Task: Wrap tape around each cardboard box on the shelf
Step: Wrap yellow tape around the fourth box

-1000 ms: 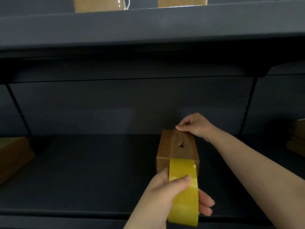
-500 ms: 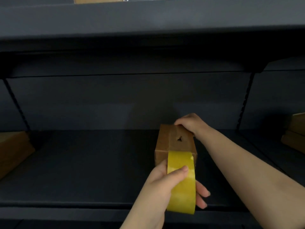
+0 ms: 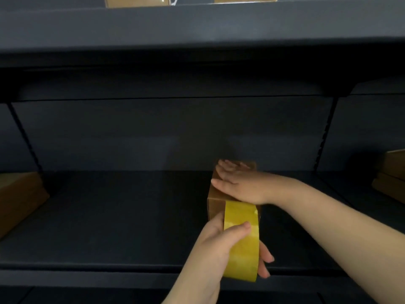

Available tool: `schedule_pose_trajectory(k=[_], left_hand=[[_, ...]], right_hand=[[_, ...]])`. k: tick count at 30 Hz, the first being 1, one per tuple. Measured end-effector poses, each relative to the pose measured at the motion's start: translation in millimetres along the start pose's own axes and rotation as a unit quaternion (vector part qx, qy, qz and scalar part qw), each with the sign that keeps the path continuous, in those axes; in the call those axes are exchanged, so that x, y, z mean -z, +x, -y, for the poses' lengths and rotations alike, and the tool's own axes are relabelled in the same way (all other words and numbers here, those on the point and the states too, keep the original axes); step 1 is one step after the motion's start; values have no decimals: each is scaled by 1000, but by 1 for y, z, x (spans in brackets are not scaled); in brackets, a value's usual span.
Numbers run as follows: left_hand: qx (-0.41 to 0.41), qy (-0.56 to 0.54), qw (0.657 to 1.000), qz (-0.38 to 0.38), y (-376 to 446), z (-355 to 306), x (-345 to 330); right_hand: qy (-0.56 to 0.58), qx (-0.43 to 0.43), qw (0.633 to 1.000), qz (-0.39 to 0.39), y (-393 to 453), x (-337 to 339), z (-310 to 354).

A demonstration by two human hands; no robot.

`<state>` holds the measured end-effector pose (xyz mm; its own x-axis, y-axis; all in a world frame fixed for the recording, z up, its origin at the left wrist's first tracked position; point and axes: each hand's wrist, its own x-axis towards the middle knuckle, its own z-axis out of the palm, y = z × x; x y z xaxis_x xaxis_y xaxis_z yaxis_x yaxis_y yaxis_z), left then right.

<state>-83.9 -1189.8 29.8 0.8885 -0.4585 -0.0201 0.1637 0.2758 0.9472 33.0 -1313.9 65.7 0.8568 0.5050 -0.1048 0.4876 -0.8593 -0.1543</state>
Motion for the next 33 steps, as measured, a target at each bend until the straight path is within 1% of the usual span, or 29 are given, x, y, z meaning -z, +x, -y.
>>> schedule_pose_trajectory(k=[2,4,7,9,10,13,15,17,19,21,22,24,27,30,31,32,33], left_hand=[[-11,-1,1000,-9,1,1,1],[-12,-9,1000,-11,1,-1,2],[0,-29,1000,5,2,-2,4],[1,-30,1000,8,1,-2,5],[-1,-29,1000,10,0,-2,5],[-10,-30,999,2,1,-3,6],[-9,-38,999,-2,1,-4,6],[9,-39,999,11,0,-5,7],[19,-49,998,22,-1,-5,7],[11,-59,998,17,0,-4,6],[9,-56,998,13,1,-4,6],[7,-54,998,10,1,-3,7],[6,-51,999,17,0,-3,8],[12,-40,999,12,0,-4,12],[11,-37,999,8,-1,-5,14],[7,-34,999,2,-2,-5,16],[1,-33,999,-5,-4,-5,19]], right_hand=[[-9,-68,998,2,12,3,-4],[24,-127,992,-8,28,5,-13],[82,-181,979,-51,53,5,-31],[86,-215,970,-74,68,6,-44],[78,-223,969,-73,73,6,-49],[65,-237,967,-62,78,10,-53],[54,-236,967,-82,70,14,-47],[54,-211,971,-102,55,14,-34],[28,-182,980,-79,38,6,-14],[-35,-180,982,-43,30,-6,1],[-40,-182,982,-36,31,-9,3],[-1,-184,982,-45,37,-6,-5],[80,-204,973,-77,56,0,-32],[127,-223,964,-69,70,4,-47],[138,-221,962,-78,71,5,-48],[148,-209,961,-106,69,6,-48],[161,-183,957,-159,61,6,-49]])
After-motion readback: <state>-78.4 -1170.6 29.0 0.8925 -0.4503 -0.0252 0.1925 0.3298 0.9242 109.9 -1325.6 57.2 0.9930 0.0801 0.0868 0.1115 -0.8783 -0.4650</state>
